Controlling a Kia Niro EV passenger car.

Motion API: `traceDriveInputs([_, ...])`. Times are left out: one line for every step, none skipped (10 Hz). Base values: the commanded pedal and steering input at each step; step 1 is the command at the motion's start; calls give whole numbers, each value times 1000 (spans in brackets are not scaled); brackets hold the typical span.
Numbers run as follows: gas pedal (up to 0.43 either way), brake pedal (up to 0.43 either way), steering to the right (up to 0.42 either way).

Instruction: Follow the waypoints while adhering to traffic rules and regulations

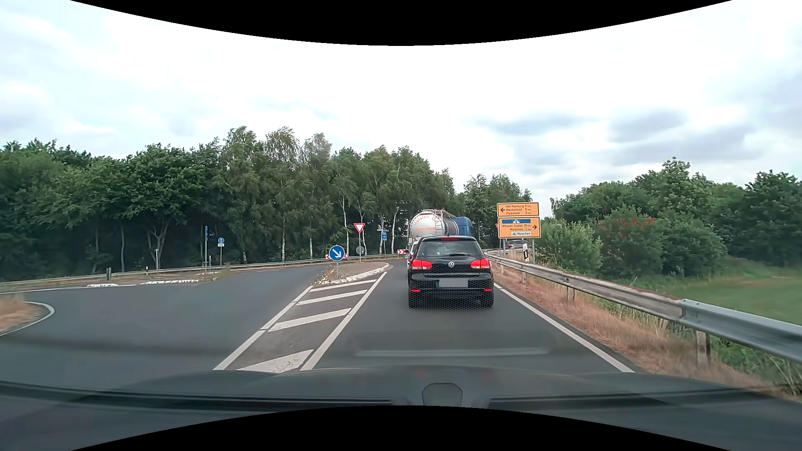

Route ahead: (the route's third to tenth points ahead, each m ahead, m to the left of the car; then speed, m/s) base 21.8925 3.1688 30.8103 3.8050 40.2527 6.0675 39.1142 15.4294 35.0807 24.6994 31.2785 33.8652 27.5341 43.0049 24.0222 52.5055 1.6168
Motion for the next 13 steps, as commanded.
traceDriveInputs([0, 0, 8])
traceDriveInputs([0, 0, 8])
traceDriveInputs([0, 0, 8])
traceDriveInputs([0, 0, 8])
traceDriveInputs([0, 0, 8])
traceDriveInputs([0, 0, 8])
traceDriveInputs([0, 0, 8])
traceDriveInputs([0, 0, 8])
traceDriveInputs([0, 0, 8])
traceDriveInputs([0, 0, 8])
traceDriveInputs([0, 0, 8])
traceDriveInputs([0, 0, 8])
traceDriveInputs([0, 0, 8])
